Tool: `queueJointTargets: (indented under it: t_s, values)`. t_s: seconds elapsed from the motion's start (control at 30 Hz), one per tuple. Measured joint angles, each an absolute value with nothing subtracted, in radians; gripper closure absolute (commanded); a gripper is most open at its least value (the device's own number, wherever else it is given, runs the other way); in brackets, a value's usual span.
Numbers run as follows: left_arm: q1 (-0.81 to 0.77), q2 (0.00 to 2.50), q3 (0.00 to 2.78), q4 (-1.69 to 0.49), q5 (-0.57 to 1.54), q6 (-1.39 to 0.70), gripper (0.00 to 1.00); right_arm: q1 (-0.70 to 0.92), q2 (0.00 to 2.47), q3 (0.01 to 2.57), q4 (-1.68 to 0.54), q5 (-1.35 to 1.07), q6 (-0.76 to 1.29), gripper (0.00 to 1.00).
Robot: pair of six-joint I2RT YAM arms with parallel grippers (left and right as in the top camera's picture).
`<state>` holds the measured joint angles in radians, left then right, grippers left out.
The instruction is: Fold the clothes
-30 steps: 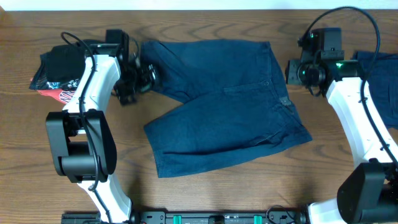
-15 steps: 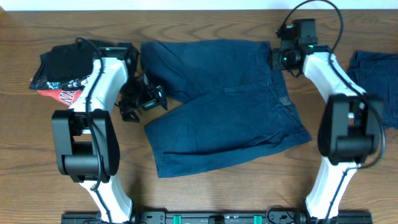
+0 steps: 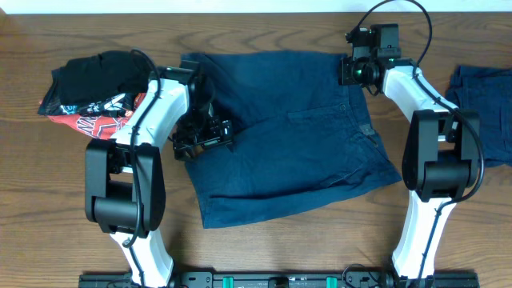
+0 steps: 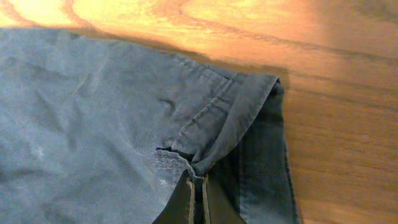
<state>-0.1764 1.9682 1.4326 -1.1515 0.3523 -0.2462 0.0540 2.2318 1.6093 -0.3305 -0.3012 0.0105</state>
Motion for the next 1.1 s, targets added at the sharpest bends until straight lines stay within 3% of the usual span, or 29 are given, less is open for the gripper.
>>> queueJointTargets:
  t_s: [0.7,0.73,0.83,1.1]
  values:
    - [-0.29,1.914,1.186,-0.765,0.337,-0.352,0.0,-0.086,2.246,1.809,-0.392,0.046,0.339,0.99]
    - [-0.293,1.911,1.183,-0.759,0.335,-0.355,0.0,-0.084,2.246,1.809,-0.4,0.059,0.342,0.97]
    - [-0.295,1.91,1.182,-0.755,0.334,-0.364,0.02,-0.079,2.246,1.809,-0.432,0.094,0.354,0.79]
    - [-0.289,1.9,1.183,-0.772,0.34,-0.339,0.02,-0.09,2.181,1.806,-0.683,0.134,0.318,0.64]
